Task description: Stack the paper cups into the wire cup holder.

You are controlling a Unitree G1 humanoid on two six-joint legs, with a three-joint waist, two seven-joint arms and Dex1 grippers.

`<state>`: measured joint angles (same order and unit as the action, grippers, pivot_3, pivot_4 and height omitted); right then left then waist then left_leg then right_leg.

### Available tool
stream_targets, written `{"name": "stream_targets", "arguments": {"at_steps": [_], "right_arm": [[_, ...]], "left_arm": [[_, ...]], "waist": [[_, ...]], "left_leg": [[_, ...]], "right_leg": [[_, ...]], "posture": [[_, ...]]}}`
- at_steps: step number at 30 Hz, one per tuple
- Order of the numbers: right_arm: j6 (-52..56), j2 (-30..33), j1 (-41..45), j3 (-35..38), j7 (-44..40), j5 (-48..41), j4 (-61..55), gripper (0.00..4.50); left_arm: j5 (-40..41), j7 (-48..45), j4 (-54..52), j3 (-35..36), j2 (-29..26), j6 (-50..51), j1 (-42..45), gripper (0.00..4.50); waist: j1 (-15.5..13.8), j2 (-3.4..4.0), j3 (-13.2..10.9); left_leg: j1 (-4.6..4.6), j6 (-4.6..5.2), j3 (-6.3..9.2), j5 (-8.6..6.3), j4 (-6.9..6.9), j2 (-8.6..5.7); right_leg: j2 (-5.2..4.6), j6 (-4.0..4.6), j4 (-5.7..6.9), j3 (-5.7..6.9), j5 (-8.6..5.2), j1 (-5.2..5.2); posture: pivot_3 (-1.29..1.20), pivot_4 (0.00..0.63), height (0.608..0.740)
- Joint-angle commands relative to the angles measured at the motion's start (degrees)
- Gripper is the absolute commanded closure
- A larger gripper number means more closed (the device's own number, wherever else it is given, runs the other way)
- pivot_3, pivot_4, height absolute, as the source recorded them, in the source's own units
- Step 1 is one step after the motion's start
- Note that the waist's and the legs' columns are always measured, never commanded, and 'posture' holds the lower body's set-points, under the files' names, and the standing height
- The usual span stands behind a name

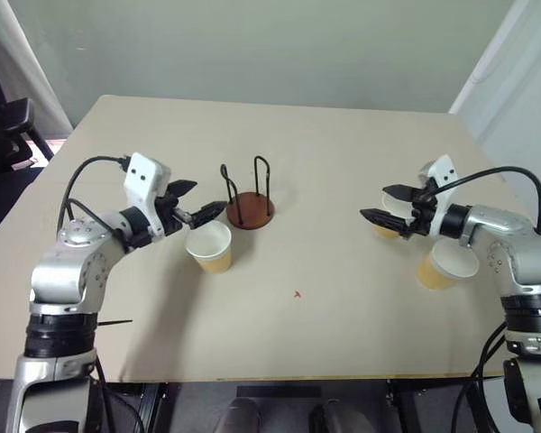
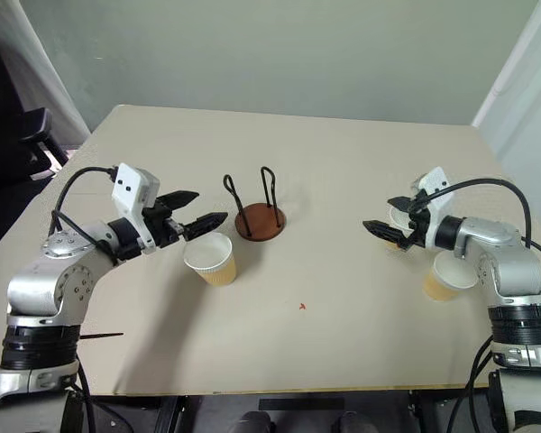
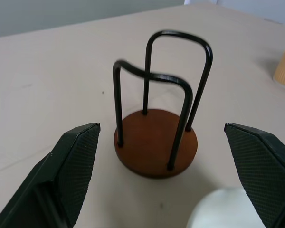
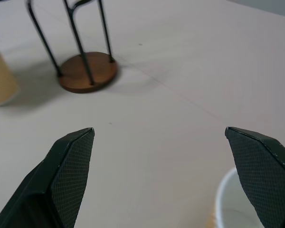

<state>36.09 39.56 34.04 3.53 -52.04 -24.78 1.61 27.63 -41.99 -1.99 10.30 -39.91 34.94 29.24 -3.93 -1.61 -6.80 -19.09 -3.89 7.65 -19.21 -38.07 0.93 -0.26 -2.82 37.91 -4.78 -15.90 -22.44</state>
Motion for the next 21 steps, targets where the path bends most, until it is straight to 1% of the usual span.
{"name": "stream_targets", "arguments": {"at_steps": [1, 7, 10, 13, 21], "right_arm": [[-0.2, 1.4, -0.7, 2.0, -2.0, -2.5, -5.0, 0.04], [-4.6, 1.3, -2.1, 2.5, -2.7, -2.2, -7.8, 0.04], [-8.2, 1.4, -3.3, 2.7, -4.4, -2.2, -8.5, 0.04], [-6.8, 2.7, -3.5, 2.8, -7.6, -4.5, -8.3, 0.04], [-4.6, 5.2, -3.8, 2.9, -11.6, -7.8, -9.1, 0.04]], "left_arm": [[-0.3, -0.8, 0.4, -0.1, 0.4, -1.8, 1.7, 0.01], [-0.6, -2.3, 1.3, -0.8, 0.8, -2.6, 2.0, 0.01], [-0.7, -3.0, 1.9, -1.1, 0.8, -3.1, 2.1, 0.01], [-0.8, -3.9, 2.4, -1.4, 0.7, -3.4, 1.8, 0.01], [-0.8, -7.4, 2.7, -2.9, 0.1, -3.5, 1.4, 0.01]], "waist": [[0.0, 0.00, 0.0], [0.1, 0.00, 0.0], [0.1, 0.00, 0.0], [0.0, 0.00, 0.0], [0.0, 0.00, 0.0]], "left_leg": [[0.00, 0.00, 0.00, 0.00, 0.00, -0.02], [0.01, 0.00, 0.01, 0.00, 0.00, 0.00], [0.01, 0.00, 0.02, 0.00, -0.02, 0.00], [-0.01, 0.01, 0.02, 0.00, -0.03, 0.00], [0.00, 0.01, 0.00, 0.01, -0.03, -0.01]], "right_leg": [[0.00, 0.00, -0.01, 0.00, 0.00, 0.00], [0.00, 0.00, 0.00, 0.00, 0.00, 0.00], [0.01, 0.00, 0.01, 0.00, 0.00, 0.00], [0.00, -0.01, 0.01, 0.00, 0.00, 0.00], [0.02, -0.01, 0.01, 0.00, 0.01, 0.01]], "posture": [[0.00, 0.150, 0.740], [0.00, 0.150, 0.740], [0.00, 0.150, 0.740], [0.00, 0.150, 0.740], [0.00, 0.150, 0.740]]}}
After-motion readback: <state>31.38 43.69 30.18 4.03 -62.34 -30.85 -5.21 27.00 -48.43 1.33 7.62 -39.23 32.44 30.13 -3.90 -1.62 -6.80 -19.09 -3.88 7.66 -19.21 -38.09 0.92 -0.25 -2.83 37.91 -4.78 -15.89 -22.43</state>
